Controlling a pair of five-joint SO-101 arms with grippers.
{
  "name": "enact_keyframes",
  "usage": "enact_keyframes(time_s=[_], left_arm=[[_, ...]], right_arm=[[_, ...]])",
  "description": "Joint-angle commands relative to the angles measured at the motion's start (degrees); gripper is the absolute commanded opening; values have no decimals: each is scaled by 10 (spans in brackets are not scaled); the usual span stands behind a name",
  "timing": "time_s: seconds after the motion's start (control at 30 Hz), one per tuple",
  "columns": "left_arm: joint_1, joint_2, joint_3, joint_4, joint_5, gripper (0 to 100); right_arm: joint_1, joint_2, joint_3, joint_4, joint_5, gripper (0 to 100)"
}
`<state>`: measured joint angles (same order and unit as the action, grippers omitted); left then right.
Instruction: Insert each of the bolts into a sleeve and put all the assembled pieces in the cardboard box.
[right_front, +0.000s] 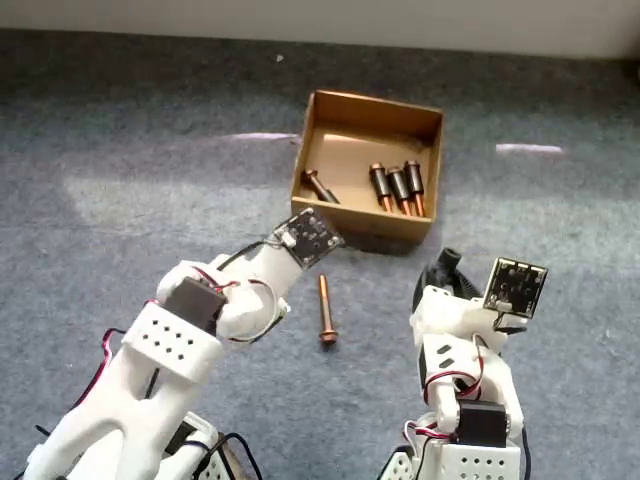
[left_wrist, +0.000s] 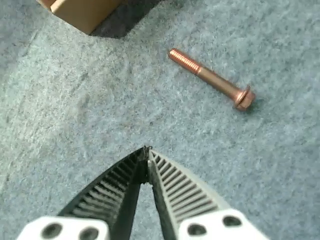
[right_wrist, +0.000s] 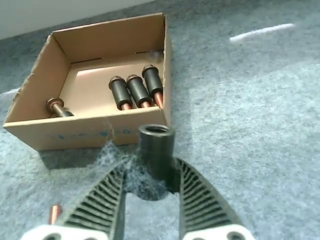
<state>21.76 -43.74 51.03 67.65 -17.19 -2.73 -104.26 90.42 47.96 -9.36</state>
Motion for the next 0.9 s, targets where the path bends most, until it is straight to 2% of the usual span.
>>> enact_keyframes(time_s=[0.0,0.07,0.27,0.43,0.57,0.87], left_arm=[[29,84,-65,-40,71,53],[41,116,-80,-43,117,104],[47,192,-117,-43,316,269],[47,255,-145,-80,437,269],[46,315,-143,-139,475,249],[45,453,-151,-250,474,190]], right_arm=[[7,-10,-4,-7,-2,6],[7,-10,-5,-7,-2,6],[7,-10,-7,-7,-2,6],[7,-10,-8,-7,-2,6],[7,-10,-8,-7,-2,6],[7,-10,-8,-7,-2,6]])
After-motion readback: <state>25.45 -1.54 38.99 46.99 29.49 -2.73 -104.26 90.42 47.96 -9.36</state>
